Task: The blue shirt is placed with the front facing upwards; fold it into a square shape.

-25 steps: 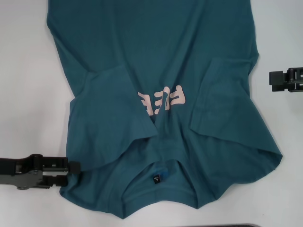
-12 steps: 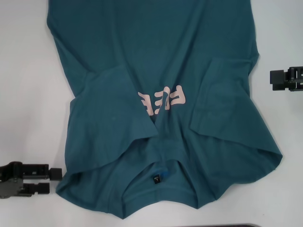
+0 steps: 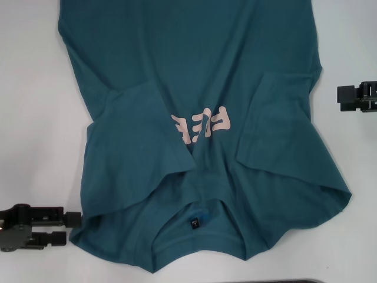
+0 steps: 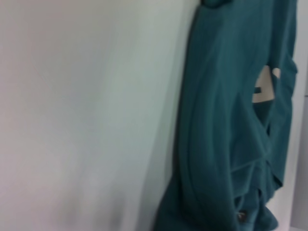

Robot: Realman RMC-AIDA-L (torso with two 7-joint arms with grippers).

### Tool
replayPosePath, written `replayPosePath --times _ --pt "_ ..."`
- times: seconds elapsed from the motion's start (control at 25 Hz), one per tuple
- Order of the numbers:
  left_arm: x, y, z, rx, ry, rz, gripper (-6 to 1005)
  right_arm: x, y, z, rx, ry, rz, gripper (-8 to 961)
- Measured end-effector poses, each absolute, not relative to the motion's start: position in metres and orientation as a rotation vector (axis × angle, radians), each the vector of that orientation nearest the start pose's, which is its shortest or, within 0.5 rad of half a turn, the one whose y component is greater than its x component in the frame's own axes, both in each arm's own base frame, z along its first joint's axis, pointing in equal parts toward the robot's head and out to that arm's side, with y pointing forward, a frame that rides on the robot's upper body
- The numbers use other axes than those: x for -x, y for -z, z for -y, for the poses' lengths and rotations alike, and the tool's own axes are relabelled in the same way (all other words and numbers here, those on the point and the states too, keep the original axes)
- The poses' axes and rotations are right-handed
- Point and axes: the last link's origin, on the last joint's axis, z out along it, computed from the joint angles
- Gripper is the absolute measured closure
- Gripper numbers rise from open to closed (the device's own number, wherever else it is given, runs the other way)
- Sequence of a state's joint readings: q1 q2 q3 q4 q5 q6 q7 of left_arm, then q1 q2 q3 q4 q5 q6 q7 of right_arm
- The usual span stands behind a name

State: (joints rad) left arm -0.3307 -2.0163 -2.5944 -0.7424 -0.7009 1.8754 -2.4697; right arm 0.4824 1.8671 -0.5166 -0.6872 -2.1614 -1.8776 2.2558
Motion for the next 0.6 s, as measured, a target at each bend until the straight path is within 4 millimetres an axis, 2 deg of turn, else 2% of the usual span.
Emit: replayPosePath --times 0.24,0.6 --pt "0.34 -0.043 -0.212 -1.942 -0.333 -2.231 238 -0.305 -0.099 -0.3 2.435 -0.684 -1.839 188" --pt "0.327 -0.017 -0.206 -1.933 -0.403 -2.22 238 -0.306 -0.099 -0.299 2.431 -0.683 -1.844 188"
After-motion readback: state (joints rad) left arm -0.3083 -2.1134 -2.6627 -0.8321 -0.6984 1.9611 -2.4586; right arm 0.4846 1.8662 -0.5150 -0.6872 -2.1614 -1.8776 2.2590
